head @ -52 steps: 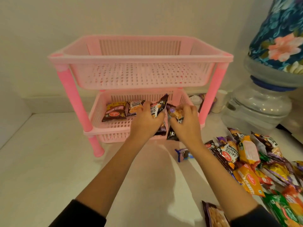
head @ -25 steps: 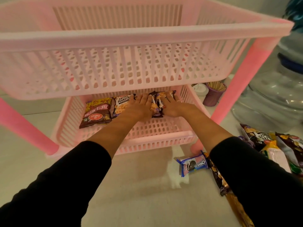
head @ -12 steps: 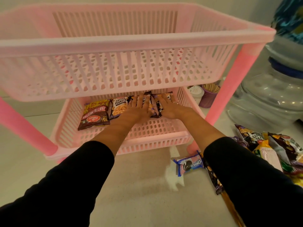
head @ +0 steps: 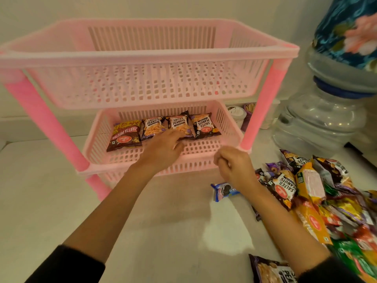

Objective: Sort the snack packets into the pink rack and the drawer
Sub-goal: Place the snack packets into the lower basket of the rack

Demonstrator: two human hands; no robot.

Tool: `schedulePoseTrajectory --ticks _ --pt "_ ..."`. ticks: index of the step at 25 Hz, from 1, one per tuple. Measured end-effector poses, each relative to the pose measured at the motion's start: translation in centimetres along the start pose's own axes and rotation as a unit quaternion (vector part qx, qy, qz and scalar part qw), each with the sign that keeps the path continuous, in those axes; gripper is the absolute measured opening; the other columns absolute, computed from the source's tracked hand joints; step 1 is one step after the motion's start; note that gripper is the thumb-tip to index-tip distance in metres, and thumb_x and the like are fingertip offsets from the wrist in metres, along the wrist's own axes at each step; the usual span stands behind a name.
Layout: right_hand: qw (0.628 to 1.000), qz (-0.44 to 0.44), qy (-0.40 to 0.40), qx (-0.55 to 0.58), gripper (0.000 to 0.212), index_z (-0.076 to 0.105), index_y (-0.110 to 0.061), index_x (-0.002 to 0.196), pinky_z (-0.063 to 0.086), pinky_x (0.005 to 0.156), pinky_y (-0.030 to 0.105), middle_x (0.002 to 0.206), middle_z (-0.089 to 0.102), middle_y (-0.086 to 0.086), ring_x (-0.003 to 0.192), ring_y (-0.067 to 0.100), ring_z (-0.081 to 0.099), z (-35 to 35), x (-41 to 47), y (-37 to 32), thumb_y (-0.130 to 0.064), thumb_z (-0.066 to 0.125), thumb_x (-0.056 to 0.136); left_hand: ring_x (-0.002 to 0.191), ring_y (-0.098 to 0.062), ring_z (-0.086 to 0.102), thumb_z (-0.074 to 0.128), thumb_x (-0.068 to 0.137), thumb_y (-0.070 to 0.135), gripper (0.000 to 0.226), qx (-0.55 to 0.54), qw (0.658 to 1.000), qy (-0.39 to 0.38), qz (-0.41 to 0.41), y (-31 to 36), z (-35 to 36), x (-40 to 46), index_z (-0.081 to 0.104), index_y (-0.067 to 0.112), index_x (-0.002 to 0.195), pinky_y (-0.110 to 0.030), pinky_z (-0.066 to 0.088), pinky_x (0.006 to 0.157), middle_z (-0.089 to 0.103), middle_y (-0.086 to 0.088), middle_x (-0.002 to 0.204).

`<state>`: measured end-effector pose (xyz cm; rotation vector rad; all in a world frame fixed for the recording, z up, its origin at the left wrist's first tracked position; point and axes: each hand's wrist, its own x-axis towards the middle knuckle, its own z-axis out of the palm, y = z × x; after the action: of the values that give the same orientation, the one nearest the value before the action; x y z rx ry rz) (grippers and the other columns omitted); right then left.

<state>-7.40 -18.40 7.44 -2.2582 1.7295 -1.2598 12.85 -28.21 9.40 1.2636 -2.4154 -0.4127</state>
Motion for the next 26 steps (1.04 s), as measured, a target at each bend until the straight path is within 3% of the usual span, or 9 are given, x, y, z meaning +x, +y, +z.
schedulePoseTrajectory --ticks 2,4,7,11,13,17,21,24,26 --pt "0.998 0.027 -0.049 -0.036 0.02 0.066 -0.008 0.071 0.048 0.061 0.028 0.073 0.067 0.002 0.068 0.021 0.061 0.0 -4.3 0.8 -0.008 0.046 0.067 0.103 -0.029 0.061 0.044 0.097 0.029 0.031 0.019 0.999 0.038 -0.007 0.1 -0.5 -3.7 0.065 0.015 0.114 -0.039 0.047 0.088 0.069 -0.007 0.113" --pt "0.983 0.046 -0.159 -0.084 0.037 0.07 -0.009 0.096 0.052 0.078 0.033 0.098 0.07 0.005 0.091 0.027 0.064 0.2 -6.9 2.2 -0.006 0.053 0.064 0.091 -0.031 0.063 0.039 0.096 0.033 0.038 0.083 0.993 0.083 -0.001 -0.6 -0.5 -6.7 0.068 0.012 0.108 -0.039 0.047 0.084 0.072 -0.008 0.099" --pt "0.939 0.036 -0.277 -0.2 0.057 0.052 -0.017 0.133 0.046 0.093 0.04 0.129 0.055 0.007 0.118 0.028 0.051 0.9 -8.7 3.8 -0.011 0.056 0.076 0.111 -0.034 0.057 0.037 0.091 0.037 0.05 0.19 0.976 0.105 -0.002 -2.2 0.3 -9.6 0.061 0.009 0.125 -0.051 0.036 0.102 0.064 -0.013 0.118" --pt "0.933 0.08 -0.24 -0.257 0.049 0.052 -0.02 0.129 0.046 0.082 0.035 0.118 0.06 0.006 0.108 0.029 0.055 1.5 -9.2 3.0 -0.02 0.057 0.08 0.139 -0.039 0.029 0.053 0.09 0.033 0.063 0.221 0.972 0.08 -0.012 -2.6 1.2 -11.1 0.036 0.008 0.145 -0.058 0.015 0.114 0.036 -0.021 0.148" --pt "0.952 0.167 -0.191 -0.17 0.041 0.058 -0.018 0.115 0.049 0.074 0.034 0.105 0.064 0.004 0.097 0.026 0.06 1.8 -9.2 1.4 -0.03 0.063 0.077 0.143 -0.039 0.021 0.057 0.089 0.026 0.069 0.153 0.983 0.091 -0.039 -1.0 2.1 -12.1 0.029 0.006 0.148 -0.055 0.011 0.115 0.027 -0.021 0.153" --pt "0.942 0.324 -0.082 0.04 0.039 0.06 -0.016 0.099 0.051 0.064 0.029 0.085 0.066 -0.003 0.073 0.015 0.062 2.6 -11.1 -3.1 -0.039 0.074 0.072 0.113 -0.028 0.053 0.055 0.091 0.015 0.044 -0.169 0.973 0.139 -0.067 4.3 6.1 -16.8 0.048 0.004 0.134 -0.039 0.043 0.098 0.054 -0.013 0.125" --pt "0.935 0.33 -0.055 0.115 0.03 0.056 -0.018 0.095 0.047 0.059 0.017 0.083 0.063 -0.006 0.071 0.011 0.06 3.9 -12.8 -7.2 -0.024 0.074 0.072 0.097 -0.008 0.065 0.05 0.095 0.04 0.035 -0.482 0.836 -0.045 -0.258 7.5 8.4 -18.4 0.05 0.026 0.127 -0.022 0.051 0.075 0.063 0.008 0.111" --pt "0.919 0.311 -0.132 0.201 0.048 0.056 -0.012 0.119 0.057 0.075 0.029 0.106 0.065 0.005 0.088 0.018 0.065 3.7 -12.9 -9.0 -0.01 0.069 0.073 0.086 -0.005 0.068 0.059 0.092 0.031 0.027 -0.5 0.821 -0.02 -0.275 6.7 9.2 -18.2 0.051 0.025 0.116 -0.016 0.054 0.065 0.066 0.004 0.107" --pt "0.919 0.264 -0.237 0.171 0.057 0.054 -0.012 0.128 0.053 0.085 0.03 0.116 0.062 0.007 0.1 0.019 0.062 2.2 -13.4 -8.7 -0.014 0.075 0.074 0.086 -0.012 0.067 0.064 0.089 0.025 0.026 -0.478 0.828 0.001 -0.291 5.5 9.6 -18.8 0.052 0.021 0.112 -0.023 0.053 0.07 0.066 -0.002 0.104"
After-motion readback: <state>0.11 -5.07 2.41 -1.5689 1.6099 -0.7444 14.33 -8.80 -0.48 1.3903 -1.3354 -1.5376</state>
